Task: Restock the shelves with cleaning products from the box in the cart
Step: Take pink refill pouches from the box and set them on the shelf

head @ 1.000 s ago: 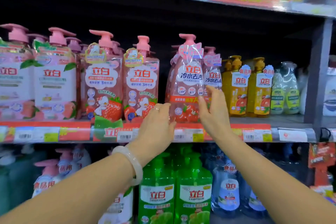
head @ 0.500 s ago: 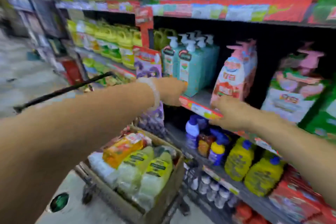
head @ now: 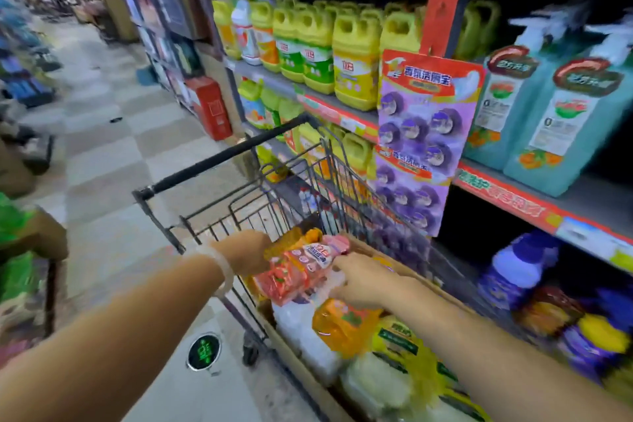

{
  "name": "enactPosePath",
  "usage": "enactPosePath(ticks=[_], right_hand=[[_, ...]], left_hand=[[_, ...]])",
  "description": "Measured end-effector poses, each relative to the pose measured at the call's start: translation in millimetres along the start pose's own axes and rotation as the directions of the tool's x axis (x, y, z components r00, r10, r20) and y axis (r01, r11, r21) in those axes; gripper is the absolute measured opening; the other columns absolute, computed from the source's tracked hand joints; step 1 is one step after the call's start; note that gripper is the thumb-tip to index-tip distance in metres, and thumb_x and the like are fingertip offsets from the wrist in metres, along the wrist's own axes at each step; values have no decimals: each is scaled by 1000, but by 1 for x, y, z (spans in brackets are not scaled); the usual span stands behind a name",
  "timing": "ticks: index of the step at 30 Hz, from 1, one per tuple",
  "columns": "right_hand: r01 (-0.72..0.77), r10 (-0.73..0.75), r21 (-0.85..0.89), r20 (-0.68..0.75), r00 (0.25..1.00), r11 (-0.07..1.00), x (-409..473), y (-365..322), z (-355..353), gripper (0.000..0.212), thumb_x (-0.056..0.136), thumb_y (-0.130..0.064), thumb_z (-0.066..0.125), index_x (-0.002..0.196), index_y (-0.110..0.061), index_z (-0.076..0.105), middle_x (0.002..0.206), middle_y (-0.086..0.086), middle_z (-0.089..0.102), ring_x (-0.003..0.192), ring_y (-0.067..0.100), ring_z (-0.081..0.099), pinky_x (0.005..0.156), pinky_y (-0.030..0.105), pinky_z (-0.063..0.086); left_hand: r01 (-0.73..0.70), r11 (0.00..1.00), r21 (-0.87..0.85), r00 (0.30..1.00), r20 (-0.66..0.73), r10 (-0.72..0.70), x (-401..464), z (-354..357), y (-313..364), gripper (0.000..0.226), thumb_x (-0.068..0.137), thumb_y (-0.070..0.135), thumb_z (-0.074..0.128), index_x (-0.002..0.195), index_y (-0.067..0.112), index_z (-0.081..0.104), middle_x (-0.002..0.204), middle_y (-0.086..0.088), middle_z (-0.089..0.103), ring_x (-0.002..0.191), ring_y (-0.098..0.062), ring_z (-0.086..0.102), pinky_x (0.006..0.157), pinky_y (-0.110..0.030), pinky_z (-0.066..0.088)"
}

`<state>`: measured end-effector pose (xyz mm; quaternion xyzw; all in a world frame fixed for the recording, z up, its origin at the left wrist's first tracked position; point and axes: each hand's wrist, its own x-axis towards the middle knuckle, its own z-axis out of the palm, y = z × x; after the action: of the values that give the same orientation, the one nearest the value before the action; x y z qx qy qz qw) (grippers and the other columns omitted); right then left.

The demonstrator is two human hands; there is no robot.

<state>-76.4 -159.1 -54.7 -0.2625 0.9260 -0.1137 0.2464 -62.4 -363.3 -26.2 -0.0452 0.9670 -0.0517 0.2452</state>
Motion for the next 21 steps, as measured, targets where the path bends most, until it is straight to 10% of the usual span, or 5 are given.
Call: enactPosePath(ticks=[8, 13, 15, 21], right_hand=[[-287, 243, 286, 179, 953, 914, 145, -19, 70, 43, 92, -34, 55, 125, -7, 50, 123, 16, 56, 104, 29, 56, 76, 29, 48], [-491, 422, 810, 342, 840, 321, 172, -20, 88, 26, 99, -36, 46, 112, -15, 54, 79, -1, 56, 61, 18, 60, 37, 12, 42], [-490, 438, 871, 425, 792, 40, 177, -22, 92, 27, 96, -36, 52, 114, -16, 52, 78, 3, 59, 54, 16, 56, 51, 28, 51], [-499, 393, 851, 520, 758, -164, 185, -26, 102, 28, 78, -18, 75, 101, -9, 62, 107, 14, 66, 98, 30, 62, 95, 47, 46]], left_hand=[[-74, 968, -240, 976, 183, 120, 107, 58, -42, 40, 97, 37, 45, 121, 6, 52, 116, -17, 61, 105, -30, 59, 87, -37, 45], [-52, 915, -400, 966, 213, 149, 142, 77, -38, 43, 94, 42, 51, 124, 12, 52, 119, -11, 61, 109, -27, 57, 89, -31, 42], [-19, 902, -431, 952, 268, 148, 156, 84, -42, 50, 86, 48, 59, 120, 11, 59, 114, -7, 64, 108, -27, 59, 91, -34, 46], [97, 768, -633, 926, 341, 164, 166, 84, -46, 41, 73, 36, 78, 105, 18, 60, 99, 5, 65, 98, -19, 61, 93, -32, 48]])
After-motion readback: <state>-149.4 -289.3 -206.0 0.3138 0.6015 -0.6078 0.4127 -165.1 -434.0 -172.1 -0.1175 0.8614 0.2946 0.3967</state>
